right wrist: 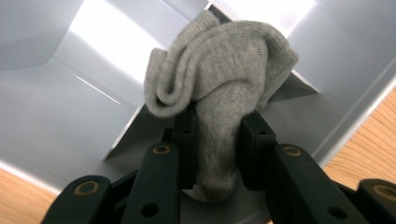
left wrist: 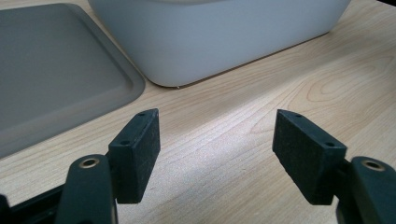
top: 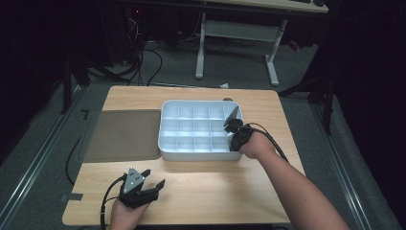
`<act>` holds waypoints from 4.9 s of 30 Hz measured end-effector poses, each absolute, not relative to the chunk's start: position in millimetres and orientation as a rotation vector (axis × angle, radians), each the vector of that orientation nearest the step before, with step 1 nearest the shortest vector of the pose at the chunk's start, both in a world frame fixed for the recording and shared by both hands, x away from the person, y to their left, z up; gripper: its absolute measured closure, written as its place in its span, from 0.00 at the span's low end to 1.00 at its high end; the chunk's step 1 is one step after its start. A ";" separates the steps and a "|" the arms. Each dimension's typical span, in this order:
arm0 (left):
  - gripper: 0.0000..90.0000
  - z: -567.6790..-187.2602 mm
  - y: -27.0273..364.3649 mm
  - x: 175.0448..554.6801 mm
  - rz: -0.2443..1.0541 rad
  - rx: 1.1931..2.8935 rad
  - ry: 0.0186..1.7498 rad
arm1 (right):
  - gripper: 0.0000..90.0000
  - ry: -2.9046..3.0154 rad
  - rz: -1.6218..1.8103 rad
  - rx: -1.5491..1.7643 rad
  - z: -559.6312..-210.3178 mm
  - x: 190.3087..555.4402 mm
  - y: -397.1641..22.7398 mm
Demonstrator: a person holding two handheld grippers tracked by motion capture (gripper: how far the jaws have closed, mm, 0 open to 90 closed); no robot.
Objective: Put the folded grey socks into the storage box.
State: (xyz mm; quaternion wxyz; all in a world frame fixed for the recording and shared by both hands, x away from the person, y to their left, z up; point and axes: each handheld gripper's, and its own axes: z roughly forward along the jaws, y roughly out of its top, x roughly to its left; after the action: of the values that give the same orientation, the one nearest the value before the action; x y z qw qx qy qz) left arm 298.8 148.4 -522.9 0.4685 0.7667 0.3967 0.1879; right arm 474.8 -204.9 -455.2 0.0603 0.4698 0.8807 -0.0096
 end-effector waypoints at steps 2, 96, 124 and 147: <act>0.36 -522.9 148.6 298.9 0.459 1.880 0.973 | 0.80 2.669 -0.034 1.423 -456.9 475.2 -204.6; 0.37 -523.6 148.5 299.2 0.437 1.878 0.985 | 0.88 2.599 0.237 1.514 -423.1 489.0 -209.1; 0.37 -525.2 156.3 294.3 0.470 1.886 1.009 | 0.67 2.256 0.800 1.421 -417.6 392.0 -270.0; 0.36 -525.4 147.4 295.1 0.518 1.900 0.985 | 0.48 1.841 1.110 1.382 -512.8 289.2 -300.6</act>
State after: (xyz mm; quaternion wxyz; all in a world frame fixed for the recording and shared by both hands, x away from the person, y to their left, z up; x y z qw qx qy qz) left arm 295.1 147.4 -525.4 0.4527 0.7695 0.3987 0.2097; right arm 289.2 -300.6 -512.8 0.2886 0.5178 0.6896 0.4159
